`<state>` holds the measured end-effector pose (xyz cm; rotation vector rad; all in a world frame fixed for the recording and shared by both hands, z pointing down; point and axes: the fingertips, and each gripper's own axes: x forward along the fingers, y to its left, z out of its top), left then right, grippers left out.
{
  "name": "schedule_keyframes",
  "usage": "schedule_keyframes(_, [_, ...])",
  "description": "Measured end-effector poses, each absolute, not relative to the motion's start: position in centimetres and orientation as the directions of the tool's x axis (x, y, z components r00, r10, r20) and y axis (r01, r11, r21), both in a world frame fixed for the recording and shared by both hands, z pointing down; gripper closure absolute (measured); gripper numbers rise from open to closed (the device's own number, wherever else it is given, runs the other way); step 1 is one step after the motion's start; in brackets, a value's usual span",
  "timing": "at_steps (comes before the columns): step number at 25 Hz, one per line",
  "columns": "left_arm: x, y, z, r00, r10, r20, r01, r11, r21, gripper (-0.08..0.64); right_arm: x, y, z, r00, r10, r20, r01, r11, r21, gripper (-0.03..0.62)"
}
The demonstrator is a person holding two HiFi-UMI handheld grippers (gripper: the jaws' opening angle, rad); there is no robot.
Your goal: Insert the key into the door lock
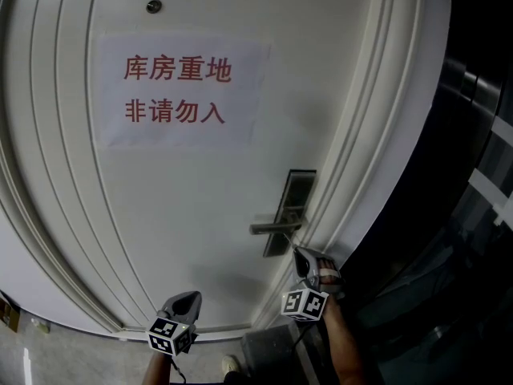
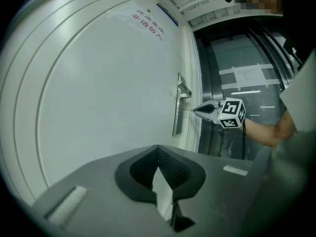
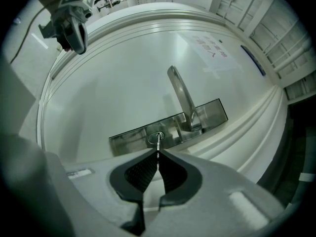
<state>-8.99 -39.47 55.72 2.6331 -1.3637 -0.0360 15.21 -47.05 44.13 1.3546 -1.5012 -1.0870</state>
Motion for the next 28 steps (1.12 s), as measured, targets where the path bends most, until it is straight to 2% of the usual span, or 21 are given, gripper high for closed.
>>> schedule_keyframes(28, [-9.8,-39.8,56.0,0.571,-0.82,0.048,-0.81,-0.553,0.196,0.557,14.5,-48.2,44.4,0.047,-0.999,0.017,-0.175,0.009,0.984,0.581])
